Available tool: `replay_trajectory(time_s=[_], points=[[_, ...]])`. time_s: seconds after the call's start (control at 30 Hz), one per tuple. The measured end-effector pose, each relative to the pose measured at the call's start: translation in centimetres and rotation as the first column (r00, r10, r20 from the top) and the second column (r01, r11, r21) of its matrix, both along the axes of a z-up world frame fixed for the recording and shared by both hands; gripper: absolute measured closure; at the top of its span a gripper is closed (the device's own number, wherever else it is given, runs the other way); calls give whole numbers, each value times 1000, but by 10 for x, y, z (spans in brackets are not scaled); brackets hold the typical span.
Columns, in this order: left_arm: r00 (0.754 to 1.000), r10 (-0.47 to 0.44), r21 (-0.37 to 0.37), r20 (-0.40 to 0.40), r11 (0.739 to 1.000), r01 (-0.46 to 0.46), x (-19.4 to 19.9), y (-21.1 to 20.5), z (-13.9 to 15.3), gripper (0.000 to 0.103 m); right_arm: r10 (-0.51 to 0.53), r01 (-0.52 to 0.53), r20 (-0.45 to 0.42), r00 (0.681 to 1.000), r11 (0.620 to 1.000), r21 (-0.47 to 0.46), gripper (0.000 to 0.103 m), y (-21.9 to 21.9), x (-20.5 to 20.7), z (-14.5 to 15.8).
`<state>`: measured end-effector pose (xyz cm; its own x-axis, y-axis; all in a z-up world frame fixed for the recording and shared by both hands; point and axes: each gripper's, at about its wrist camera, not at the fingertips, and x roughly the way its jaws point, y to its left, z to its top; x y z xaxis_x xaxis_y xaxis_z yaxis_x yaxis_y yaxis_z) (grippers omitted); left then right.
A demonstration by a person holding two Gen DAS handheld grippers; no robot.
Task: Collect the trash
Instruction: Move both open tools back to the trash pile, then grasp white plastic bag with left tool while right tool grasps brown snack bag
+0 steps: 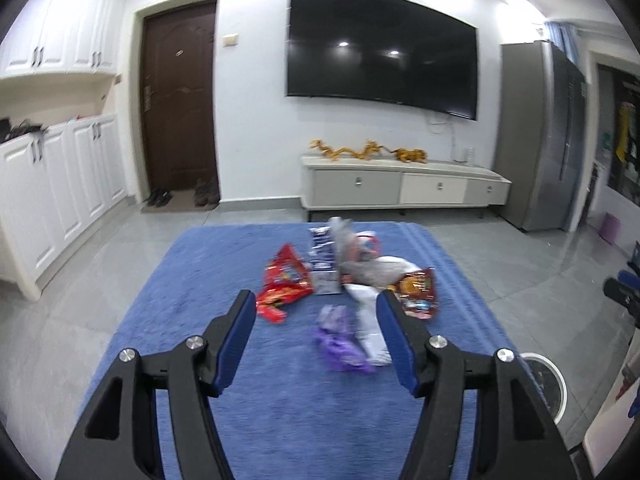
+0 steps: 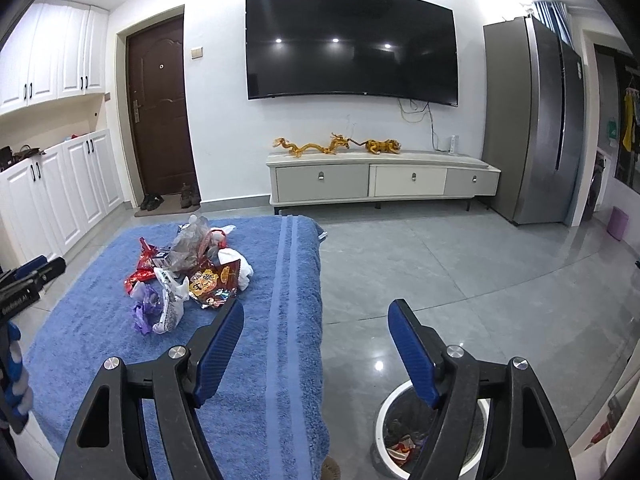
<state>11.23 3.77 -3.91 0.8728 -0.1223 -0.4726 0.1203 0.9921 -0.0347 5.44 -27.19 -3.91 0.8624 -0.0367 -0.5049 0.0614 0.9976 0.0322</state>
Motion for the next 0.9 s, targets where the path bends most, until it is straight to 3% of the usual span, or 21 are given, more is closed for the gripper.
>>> replay_trajectory(time_s=[0.07, 0.17, 0.33, 0.5, 0.7, 0.9], points=[[1000, 29, -9, -1, 1000, -29, 2, 14, -1, 31, 13, -13, -10, 1000, 1000, 12, 30, 1, 7, -6], [999, 44, -26, -25, 999, -44, 9, 28, -3, 28, 33, -33, -25, 999, 999, 34, 30, 2, 16, -15], [992, -57, -53, -110, 997, 52, 23, 11, -20, 28, 75, -71, -56, 996, 995, 64, 30, 6, 39, -32], [958, -205, -47, -199, 979, 199, 43, -40, -43, 28, 108, -101, -78, 991, 991, 85, 30, 7, 58, -47], [912, -266, -62, -312, 964, 260, 84, -81, -73, 29, 160, -147, -108, 981, 982, 119, 30, 10, 92, -63], [859, -259, -113, -442, 966, 233, 124, -86, -110, 57, 251, -224, -148, 957, 959, 175, 30, 27, 139, -83]])
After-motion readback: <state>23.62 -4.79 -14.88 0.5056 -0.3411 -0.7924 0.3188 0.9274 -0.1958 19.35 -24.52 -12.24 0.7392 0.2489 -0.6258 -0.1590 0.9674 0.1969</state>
